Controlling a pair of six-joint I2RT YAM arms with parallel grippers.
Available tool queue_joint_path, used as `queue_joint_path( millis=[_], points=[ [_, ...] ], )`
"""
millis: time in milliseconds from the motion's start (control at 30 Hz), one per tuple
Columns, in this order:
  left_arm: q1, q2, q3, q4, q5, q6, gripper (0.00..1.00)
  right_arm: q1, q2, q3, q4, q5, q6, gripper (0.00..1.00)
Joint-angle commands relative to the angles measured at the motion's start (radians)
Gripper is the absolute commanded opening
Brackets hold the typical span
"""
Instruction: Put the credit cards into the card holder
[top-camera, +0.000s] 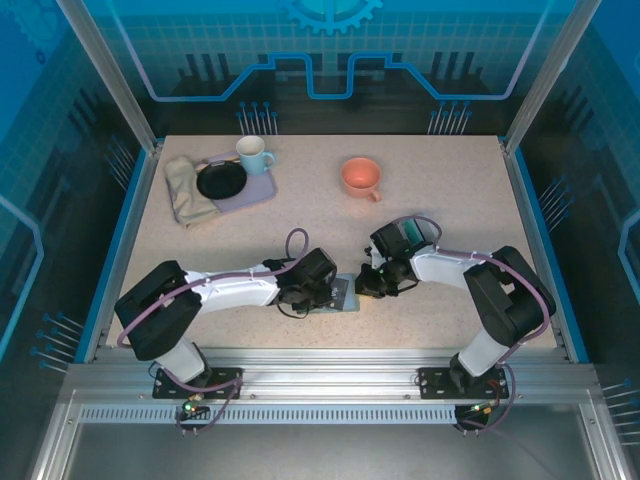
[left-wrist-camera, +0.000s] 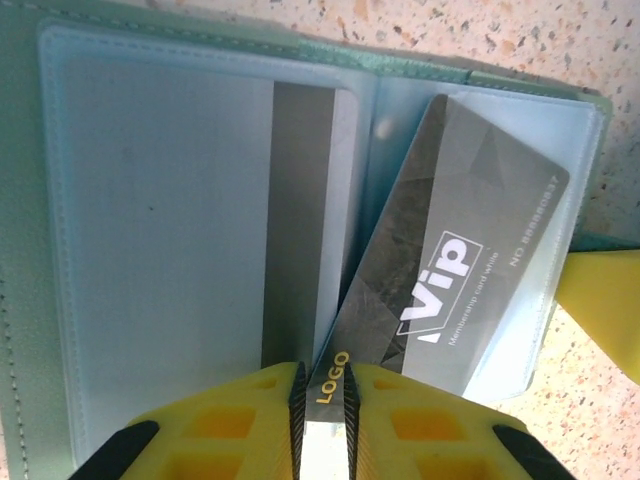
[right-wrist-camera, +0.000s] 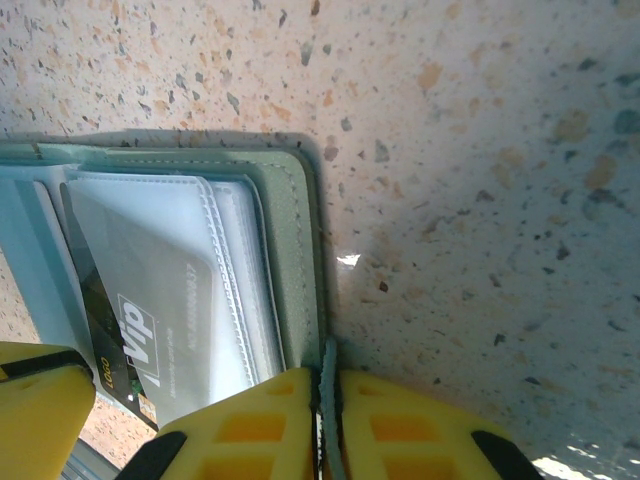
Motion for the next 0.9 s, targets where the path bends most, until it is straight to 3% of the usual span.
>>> queue_joint_path(
  millis=[0, 433, 867],
  points=[
    [-0.005, 0.021, 0.025, 0.003, 0.018, 0.012, 0.21, 0.035, 0.035, -0.034, -0.078, 0.018, 0.000, 0.07],
    [-0.009, 0.054, 0.037, 0.058, 0.109, 0.041, 0.15, 0.042, 0.042, -0.034, -0.073, 0.013, 0.002, 0.07],
    [-0.016, -0.024, 0.057, -0.066, -0.056, 0.064, 0.25, 0.042, 0.035, -0.027, -0.088, 0.028, -0.001, 0.07]
  ],
)
